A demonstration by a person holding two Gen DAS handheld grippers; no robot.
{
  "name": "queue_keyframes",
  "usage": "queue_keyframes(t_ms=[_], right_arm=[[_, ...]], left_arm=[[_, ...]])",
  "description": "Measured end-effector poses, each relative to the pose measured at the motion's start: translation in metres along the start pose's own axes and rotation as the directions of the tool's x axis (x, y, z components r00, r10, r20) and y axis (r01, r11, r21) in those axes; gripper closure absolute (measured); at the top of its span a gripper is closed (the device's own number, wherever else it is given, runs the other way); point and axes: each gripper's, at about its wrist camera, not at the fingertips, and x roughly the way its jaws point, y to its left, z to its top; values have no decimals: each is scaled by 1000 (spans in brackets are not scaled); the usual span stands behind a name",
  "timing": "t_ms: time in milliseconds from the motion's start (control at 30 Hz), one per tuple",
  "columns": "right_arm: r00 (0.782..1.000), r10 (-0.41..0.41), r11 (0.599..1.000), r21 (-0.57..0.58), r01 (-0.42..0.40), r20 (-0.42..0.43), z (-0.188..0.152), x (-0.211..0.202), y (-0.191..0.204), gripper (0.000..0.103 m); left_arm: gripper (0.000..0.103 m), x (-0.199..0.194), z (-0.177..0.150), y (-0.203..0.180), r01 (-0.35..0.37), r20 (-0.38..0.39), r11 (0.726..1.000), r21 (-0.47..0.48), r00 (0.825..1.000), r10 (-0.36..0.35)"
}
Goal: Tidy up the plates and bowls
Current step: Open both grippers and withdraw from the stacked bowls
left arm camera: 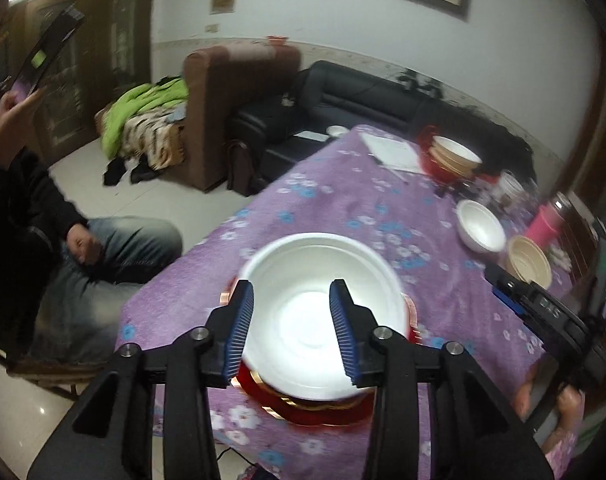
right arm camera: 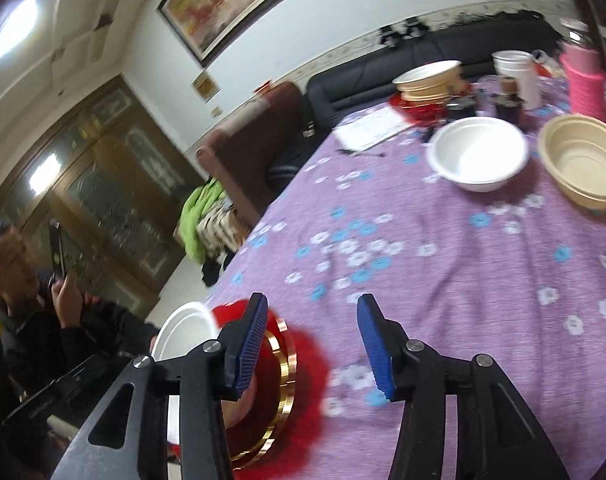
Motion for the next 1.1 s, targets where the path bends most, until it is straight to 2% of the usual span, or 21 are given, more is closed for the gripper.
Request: queue_keyframes(t_ms=[100,233,333,500,600,733,833,933,1000,1067,1100], right_arm=[[999,-29,999,39,27,32,7,-16,-27,54],[994,-69,994,95,61,83,16,-45,-64,54],[984,-121,984,143,102,132,24,-74,-99,53],[954,-230,958,219,187,192,36,-122,-157,52],[937,-277,940,263,217,215,45,-145,-189,49],[939,-243,930,334,155,242,65,-164,-221,47],[944,-210,928,355,112,253,83,-163,-230,46],[968,-89,930,367,-4,235,100,-142,-228,45],[980,10,922,377,-87,201,112,-117,-221,42],[982,98,903,400,-156,162,117,-90,-214,42],[981,132,890,419,-181,144,119,-76,-210,42]], left_arm=[[65,3,-1,-40,67,-34,995,80,997,-64],[65,18,-5,-98,154,-126,976,155,983,-135],[65,34,-4,-138,226,-198,959,173,961,-191],[65,60,5,-196,269,-262,950,161,939,-222],[65,79,9,-228,311,-314,939,146,915,-254],[66,99,19,-248,286,-315,953,104,918,-241],[65,119,33,-251,237,-284,970,51,935,-214],[65,141,49,-242,150,-209,988,-35,966,-153],[66,152,57,-237,99,-171,993,-67,979,-109],[65,167,64,-231,53,-138,991,-119,988,-70],[62,176,66,-228,36,-134,989,-146,989,-56]])
